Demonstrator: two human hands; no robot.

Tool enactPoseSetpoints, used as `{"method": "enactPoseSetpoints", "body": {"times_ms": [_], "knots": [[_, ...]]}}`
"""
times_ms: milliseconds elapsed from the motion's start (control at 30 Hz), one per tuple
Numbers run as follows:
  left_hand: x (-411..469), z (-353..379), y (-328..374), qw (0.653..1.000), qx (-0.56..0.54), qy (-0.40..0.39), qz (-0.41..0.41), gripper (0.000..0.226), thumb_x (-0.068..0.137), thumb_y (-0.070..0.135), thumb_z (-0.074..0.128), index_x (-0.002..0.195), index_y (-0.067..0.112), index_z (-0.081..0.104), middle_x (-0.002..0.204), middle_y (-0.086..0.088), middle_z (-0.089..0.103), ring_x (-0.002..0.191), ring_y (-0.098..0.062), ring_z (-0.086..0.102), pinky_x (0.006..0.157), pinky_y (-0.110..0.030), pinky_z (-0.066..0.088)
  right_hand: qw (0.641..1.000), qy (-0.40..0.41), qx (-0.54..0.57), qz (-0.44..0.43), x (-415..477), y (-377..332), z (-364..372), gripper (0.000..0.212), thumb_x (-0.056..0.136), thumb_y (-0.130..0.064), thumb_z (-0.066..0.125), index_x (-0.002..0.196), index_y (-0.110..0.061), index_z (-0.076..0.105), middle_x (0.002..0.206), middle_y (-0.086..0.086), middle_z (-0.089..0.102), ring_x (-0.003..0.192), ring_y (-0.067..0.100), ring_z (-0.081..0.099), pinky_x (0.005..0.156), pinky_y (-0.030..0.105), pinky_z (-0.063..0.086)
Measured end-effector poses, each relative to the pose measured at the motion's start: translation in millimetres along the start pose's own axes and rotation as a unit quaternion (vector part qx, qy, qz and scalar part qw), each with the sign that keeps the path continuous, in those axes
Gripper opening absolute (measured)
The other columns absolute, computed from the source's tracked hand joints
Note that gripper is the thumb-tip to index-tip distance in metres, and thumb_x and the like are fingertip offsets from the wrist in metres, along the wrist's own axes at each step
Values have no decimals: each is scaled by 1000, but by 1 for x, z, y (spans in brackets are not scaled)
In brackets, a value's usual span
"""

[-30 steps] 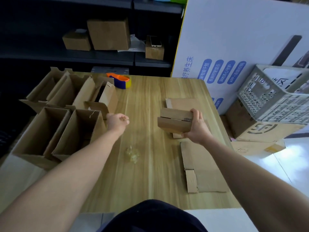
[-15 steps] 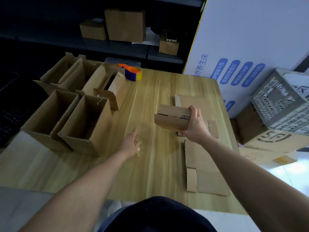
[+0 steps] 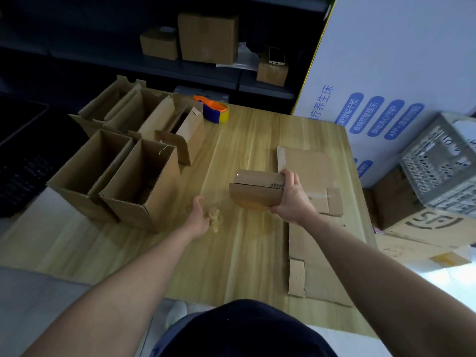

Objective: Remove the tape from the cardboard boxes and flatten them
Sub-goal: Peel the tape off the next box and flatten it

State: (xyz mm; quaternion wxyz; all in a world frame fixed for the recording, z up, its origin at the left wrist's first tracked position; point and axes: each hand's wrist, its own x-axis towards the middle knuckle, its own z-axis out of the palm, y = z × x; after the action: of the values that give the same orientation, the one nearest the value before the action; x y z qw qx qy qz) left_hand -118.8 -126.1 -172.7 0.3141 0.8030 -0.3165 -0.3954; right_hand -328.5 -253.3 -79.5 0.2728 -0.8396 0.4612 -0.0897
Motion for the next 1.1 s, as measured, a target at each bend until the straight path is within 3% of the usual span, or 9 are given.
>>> {"method": "enactPoseSetpoints", "body": {"times_ms": [167,267,400,533,633,733,833,967,1100], "knots": [[7,-14,5,999,-29,12,-18,41,91,-10,48,131,-2,45,130,-22,47,114,-36,52,94,-45,49,1000,-9,6,10,1,-7,5,104,63,-17,85,142,-18,17,134,2,30,120,24,39,100,42,44],[6,-26,9,1000,11,11,-1,31,90,-6,53,120,0,56,114,-17,58,92,-26,61,76,-33,56,1000,-3,9,8,2,-11,6,103,62,-17,85,141,-17,18,133,2,31,119,25,40,100,43,44],[5,-40,16,989,137,43,39,29,84,7,67,113,8,63,112,-8,63,102,-24,59,89,-31,47,1000,3,13,8,4,-16,7,103,62,-17,85,140,-18,18,133,2,31,119,25,40,98,44,45],[6,-45,35,986,128,79,77,15,92,11,56,104,12,64,109,-6,65,92,-18,58,82,-29,47,1000,14,16,7,7,-19,8,102,63,-17,84,140,-18,18,133,2,30,119,26,40,98,42,44],[6,-43,65,993,5,44,110,33,93,35,55,117,11,58,112,-1,61,98,-15,56,86,-31,47,999,36,17,7,9,-22,9,101,62,-18,84,140,-17,19,134,3,31,119,25,40,97,41,44],[4,-39,95,982,-172,-61,57,69,83,50,63,137,15,39,123,1,48,111,-19,51,87,-40,54,998,58,15,-6,11,-27,10,102,61,-20,85,140,-18,20,135,1,33,119,23,42,95,38,45],[4,-34,109,976,-201,-78,38,68,79,39,73,134,19,39,119,0,46,106,-20,51,76,-36,57,997,64,29,-14,14,-33,8,102,58,-22,86,138,-22,23,133,-2,36,116,23,45,93,41,47],[9,-25,120,960,-277,-35,2,56,80,35,73,124,22,40,121,-1,50,108,-21,54,87,-44,53,995,74,67,-9,15,-37,8,102,59,-22,87,138,-22,22,135,-2,34,118,22,46,92,40,47],[13,-25,127,944,-329,-31,-20,48,83,4,65,121,23,40,116,-3,52,93,-17,58,73,-38,55,992,30,124,-1,15,-39,7,103,68,-32,82,145,-23,14,141,-1,26,126,20,35,104,39,39]]}}
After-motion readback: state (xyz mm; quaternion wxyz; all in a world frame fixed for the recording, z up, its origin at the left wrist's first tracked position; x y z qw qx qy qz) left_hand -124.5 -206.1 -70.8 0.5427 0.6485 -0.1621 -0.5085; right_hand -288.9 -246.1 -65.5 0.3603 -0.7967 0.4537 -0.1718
